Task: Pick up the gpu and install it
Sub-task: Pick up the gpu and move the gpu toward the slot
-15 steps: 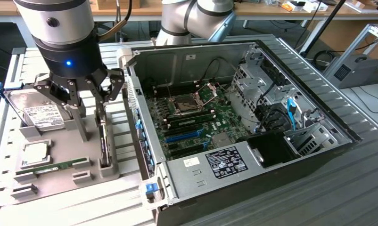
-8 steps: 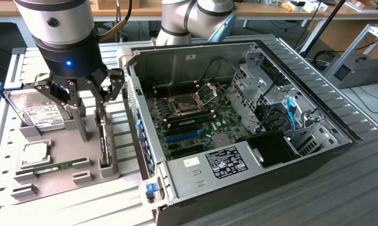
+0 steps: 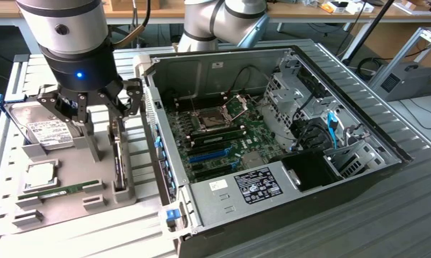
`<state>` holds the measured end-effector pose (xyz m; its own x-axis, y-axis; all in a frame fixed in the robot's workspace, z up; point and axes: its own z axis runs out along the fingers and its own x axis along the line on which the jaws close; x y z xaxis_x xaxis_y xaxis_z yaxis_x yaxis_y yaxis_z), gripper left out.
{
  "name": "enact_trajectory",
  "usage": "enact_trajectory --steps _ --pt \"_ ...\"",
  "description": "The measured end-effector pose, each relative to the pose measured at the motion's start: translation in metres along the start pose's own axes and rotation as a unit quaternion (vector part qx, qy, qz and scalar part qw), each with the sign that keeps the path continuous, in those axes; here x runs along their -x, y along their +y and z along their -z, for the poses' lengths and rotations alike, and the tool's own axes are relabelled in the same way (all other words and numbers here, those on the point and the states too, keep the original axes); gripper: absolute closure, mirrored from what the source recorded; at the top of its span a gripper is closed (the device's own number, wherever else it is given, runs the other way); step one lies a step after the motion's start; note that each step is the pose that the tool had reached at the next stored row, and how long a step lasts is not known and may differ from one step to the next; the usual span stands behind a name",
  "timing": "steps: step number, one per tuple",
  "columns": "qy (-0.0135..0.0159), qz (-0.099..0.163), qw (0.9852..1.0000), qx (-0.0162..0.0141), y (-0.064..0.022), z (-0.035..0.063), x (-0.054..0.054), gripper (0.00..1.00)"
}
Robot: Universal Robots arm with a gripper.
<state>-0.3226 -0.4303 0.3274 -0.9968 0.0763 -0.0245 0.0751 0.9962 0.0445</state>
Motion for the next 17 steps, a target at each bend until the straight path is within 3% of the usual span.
enact_trajectory --steps 6,17 --pt "0.0 0.0 1.0 0.0 -0.0003 -0.0065 -0.0002 0.44" --pt "0.0 0.0 1.0 0.0 -0.0004 -0.0084 -0.0002 0.44"
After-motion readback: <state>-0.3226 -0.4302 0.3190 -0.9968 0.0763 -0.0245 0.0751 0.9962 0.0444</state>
